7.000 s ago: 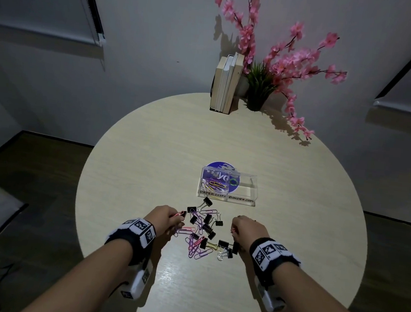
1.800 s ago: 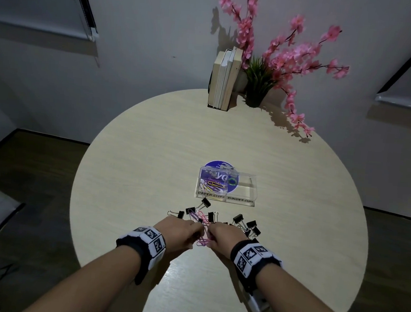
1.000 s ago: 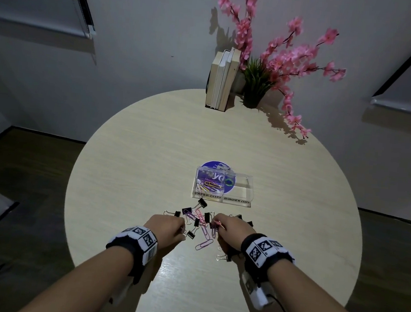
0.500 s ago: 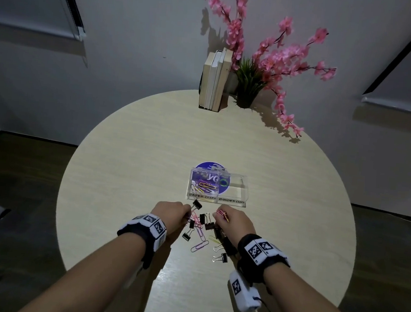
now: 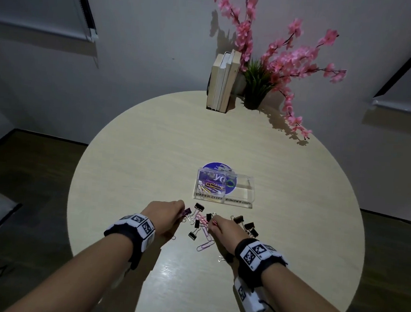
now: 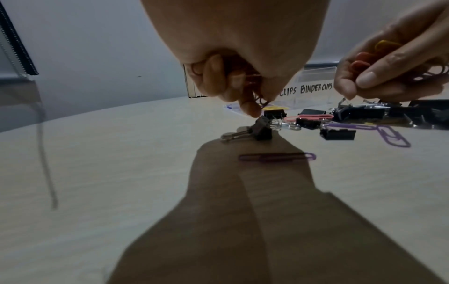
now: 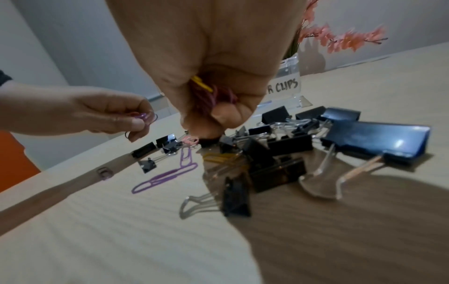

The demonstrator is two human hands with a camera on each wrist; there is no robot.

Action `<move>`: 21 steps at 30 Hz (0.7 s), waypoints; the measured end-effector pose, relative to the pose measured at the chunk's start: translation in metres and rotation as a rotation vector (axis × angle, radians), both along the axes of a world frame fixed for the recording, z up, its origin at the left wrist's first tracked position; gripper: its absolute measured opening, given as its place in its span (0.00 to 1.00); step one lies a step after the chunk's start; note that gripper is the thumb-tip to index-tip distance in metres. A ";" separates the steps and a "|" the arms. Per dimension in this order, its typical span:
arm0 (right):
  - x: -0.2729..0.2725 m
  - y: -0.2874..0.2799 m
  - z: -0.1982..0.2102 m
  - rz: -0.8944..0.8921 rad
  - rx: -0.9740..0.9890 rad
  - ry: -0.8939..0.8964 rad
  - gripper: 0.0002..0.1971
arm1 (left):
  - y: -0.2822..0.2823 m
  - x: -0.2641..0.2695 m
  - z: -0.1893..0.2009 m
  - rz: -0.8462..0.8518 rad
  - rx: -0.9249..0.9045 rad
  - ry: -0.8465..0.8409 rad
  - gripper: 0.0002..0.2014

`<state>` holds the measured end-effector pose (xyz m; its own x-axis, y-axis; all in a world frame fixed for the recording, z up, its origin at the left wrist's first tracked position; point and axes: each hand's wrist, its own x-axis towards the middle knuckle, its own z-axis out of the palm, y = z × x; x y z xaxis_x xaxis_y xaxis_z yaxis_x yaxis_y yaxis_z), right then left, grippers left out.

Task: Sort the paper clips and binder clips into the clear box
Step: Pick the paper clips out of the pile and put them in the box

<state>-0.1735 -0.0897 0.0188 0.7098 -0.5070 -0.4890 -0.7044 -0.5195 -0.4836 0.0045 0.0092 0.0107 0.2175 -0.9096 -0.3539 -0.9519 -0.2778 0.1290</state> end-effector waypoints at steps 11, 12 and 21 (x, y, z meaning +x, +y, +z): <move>0.005 0.014 -0.007 0.319 -0.161 0.198 0.07 | 0.030 0.000 -0.002 0.021 0.024 -0.036 0.18; 0.005 0.014 -0.008 0.317 -0.169 0.197 0.06 | 0.030 0.000 -0.002 0.022 0.044 -0.039 0.20; -0.017 -0.002 -0.001 -0.023 -0.113 -0.018 0.05 | 0.033 0.005 -0.010 0.044 0.071 0.015 0.11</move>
